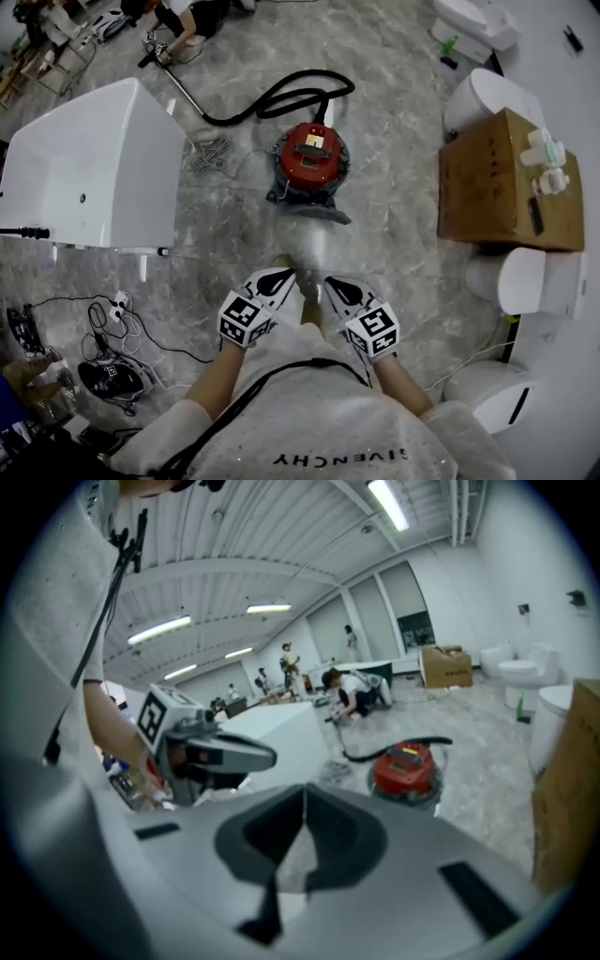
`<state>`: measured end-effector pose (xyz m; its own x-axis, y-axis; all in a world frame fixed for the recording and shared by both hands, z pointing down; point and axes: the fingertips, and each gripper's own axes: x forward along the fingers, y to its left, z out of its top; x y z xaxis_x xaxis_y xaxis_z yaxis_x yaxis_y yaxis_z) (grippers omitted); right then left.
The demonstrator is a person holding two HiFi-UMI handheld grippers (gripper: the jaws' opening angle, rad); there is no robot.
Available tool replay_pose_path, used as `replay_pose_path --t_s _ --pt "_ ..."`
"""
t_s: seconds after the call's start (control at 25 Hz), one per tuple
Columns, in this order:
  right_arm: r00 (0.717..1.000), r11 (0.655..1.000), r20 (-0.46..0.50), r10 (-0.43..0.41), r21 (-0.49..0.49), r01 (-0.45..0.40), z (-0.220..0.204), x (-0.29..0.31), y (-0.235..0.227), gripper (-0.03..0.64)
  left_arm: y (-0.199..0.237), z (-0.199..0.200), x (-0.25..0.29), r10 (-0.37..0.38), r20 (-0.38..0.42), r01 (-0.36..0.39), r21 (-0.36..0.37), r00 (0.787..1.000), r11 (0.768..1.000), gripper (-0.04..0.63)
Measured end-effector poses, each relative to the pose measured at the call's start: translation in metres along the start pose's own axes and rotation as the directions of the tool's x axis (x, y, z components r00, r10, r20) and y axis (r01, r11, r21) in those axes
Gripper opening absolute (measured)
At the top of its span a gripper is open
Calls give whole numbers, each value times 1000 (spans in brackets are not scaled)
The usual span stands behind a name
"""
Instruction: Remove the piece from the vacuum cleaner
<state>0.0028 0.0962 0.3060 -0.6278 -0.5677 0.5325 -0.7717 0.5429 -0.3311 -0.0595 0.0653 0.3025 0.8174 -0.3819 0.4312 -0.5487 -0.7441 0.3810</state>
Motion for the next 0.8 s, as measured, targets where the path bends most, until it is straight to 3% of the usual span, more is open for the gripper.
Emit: replay_pose_path --t_s 0.44,0.6,0.8 --pt "993 997 -94 -70 16 72 9 74 -64 15 90 -2 54 -61 -83 58 -41 995 997 21" --pt "990 998 -130 -62 11 64 -4 97 -76 15 103 -16 75 -137 -79 127 -120 987 985 21" --pt "985 1000 -172 -14 -4 14 -32 119 -89 15 110 -48 105 -129 -84 115 -156 988 981 21"
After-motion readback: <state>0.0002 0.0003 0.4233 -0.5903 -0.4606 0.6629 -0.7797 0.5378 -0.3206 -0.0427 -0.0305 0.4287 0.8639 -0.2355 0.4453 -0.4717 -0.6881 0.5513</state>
